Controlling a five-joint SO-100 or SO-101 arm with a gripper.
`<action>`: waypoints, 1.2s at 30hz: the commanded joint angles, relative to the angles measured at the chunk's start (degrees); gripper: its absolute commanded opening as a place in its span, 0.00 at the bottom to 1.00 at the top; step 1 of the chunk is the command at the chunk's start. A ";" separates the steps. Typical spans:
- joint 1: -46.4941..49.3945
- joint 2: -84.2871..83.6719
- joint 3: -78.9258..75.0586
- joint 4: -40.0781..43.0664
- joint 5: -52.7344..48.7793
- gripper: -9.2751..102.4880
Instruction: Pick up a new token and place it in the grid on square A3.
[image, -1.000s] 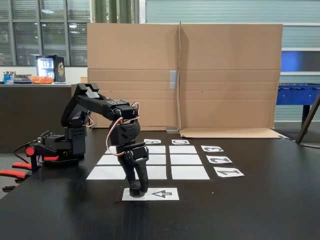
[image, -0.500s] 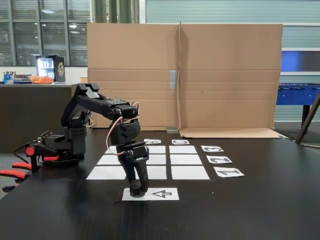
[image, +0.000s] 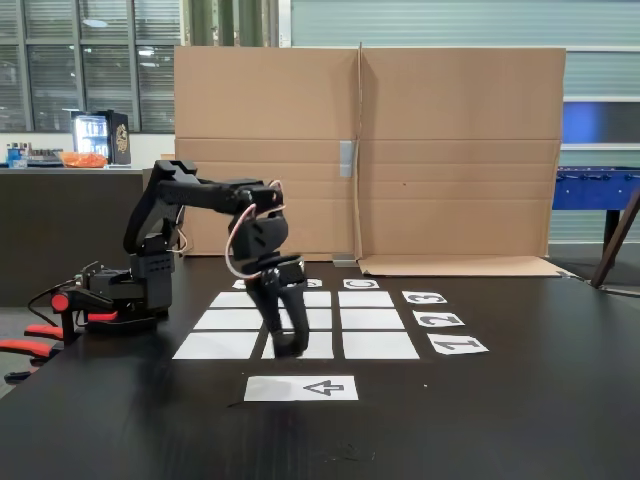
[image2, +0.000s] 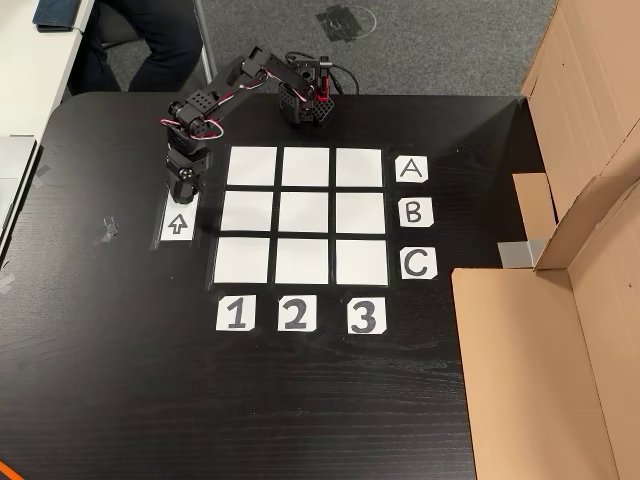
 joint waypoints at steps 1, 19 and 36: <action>-4.13 4.92 -1.67 2.20 0.44 0.20; -31.46 16.79 7.03 8.35 3.69 0.18; -58.18 26.98 23.03 9.76 3.69 0.15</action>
